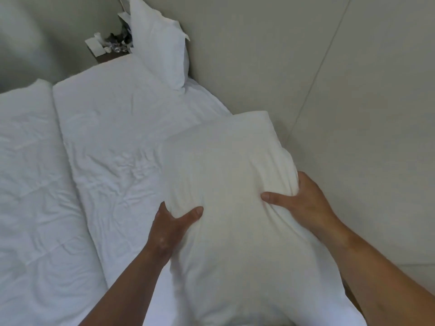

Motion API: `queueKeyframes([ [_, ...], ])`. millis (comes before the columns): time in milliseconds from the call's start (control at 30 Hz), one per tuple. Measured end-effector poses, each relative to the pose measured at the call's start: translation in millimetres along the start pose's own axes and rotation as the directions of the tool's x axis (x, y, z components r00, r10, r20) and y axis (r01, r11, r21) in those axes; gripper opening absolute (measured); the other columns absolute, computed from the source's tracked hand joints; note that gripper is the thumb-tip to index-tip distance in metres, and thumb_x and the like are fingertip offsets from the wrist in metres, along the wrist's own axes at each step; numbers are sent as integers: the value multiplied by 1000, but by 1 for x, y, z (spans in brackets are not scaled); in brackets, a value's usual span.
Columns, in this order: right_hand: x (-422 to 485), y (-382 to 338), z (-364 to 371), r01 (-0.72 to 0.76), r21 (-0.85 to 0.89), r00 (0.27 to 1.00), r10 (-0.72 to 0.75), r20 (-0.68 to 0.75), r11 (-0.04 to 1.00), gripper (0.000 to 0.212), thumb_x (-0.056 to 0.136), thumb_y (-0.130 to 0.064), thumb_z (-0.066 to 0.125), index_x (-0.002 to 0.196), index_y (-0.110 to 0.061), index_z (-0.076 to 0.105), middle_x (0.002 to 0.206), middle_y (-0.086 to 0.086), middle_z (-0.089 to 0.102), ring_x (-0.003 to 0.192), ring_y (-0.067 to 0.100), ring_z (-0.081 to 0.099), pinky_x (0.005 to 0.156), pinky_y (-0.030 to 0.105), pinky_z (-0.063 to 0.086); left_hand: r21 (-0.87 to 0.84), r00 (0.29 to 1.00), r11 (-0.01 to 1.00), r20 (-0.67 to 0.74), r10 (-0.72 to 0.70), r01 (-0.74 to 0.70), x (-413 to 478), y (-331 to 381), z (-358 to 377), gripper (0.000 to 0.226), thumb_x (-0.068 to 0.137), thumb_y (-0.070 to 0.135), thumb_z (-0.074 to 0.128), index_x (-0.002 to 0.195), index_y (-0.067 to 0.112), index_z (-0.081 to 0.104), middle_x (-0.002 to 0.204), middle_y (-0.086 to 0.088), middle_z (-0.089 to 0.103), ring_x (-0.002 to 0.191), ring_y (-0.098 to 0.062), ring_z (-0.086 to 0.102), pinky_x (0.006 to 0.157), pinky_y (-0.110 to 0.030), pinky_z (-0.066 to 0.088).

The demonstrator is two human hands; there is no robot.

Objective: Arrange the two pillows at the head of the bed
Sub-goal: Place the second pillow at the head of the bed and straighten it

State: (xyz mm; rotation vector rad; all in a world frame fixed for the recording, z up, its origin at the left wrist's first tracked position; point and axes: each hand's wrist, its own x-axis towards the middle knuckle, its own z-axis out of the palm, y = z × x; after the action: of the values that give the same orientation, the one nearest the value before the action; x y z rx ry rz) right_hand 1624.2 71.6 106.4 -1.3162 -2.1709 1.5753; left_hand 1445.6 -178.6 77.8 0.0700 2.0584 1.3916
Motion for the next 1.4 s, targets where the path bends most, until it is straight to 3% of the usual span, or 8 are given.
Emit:
queueKeyframes([
  [267,137,-2,5,73,-43,983,-65,173,996,115,30,-88,88,123,-24,64,117,-8,76,110,18,73,102,49,58,-45,974,991,-184,-132,126,61,14,37,86,48,56,94,124,25,70,111,0,84,101,-27,81,97,-55,62],
  [700,284,37,67,33,-200,939,38,342,979,100,55,-61,99,138,-20,58,126,-9,69,122,21,65,107,40,51,-153,920,948,-240,-310,279,168,-57,74,115,31,73,96,130,23,64,118,0,80,107,-26,78,98,-53,62],
  [800,304,64,85,-3,-255,928,98,359,967,135,36,-82,92,150,-22,50,142,-7,63,133,22,59,116,45,46,-66,918,940,-200,-342,335,194,-82,86,119,31,75,95,132,23,58,120,4,77,111,-24,74,104,-49,58],
  [900,317,90,99,-38,-240,930,122,346,970,116,49,-58,100,148,-24,51,138,-10,63,132,20,59,113,39,45,16,920,933,-175,-351,359,213,-93,95,117,40,64,90,142,24,46,125,8,66,114,-22,64,105,-40,51],
  [1100,323,111,111,-80,-298,938,173,299,951,115,58,-54,100,154,-21,46,142,-8,60,135,22,57,105,32,42,220,898,871,-127,-421,439,228,-98,96,110,63,57,94,153,19,46,147,-3,62,135,-28,59,108,-33,44],
  [1167,321,108,105,-88,-319,937,187,296,944,112,63,-53,98,157,-23,45,142,-8,60,136,21,57,102,30,41,415,891,800,-65,-449,433,229,-81,86,98,66,69,85,145,18,59,144,-5,67,137,-30,60,108,-35,46],
  [1267,309,103,89,-131,-318,931,227,287,939,116,64,-63,93,162,-28,41,148,-7,61,137,21,58,109,34,45,752,853,589,71,-517,294,239,-48,57,63,68,85,71,97,30,74,100,10,75,111,-27,67,95,-32,48],
  [1400,284,106,64,-226,-295,905,312,289,928,110,66,-64,91,160,-32,42,142,-7,66,126,20,63,104,35,48,978,891,198,150,-428,-70,286,-5,32,126,38,115,31,94,10,73,104,-4,75,111,-27,71,90,-33,51],
])
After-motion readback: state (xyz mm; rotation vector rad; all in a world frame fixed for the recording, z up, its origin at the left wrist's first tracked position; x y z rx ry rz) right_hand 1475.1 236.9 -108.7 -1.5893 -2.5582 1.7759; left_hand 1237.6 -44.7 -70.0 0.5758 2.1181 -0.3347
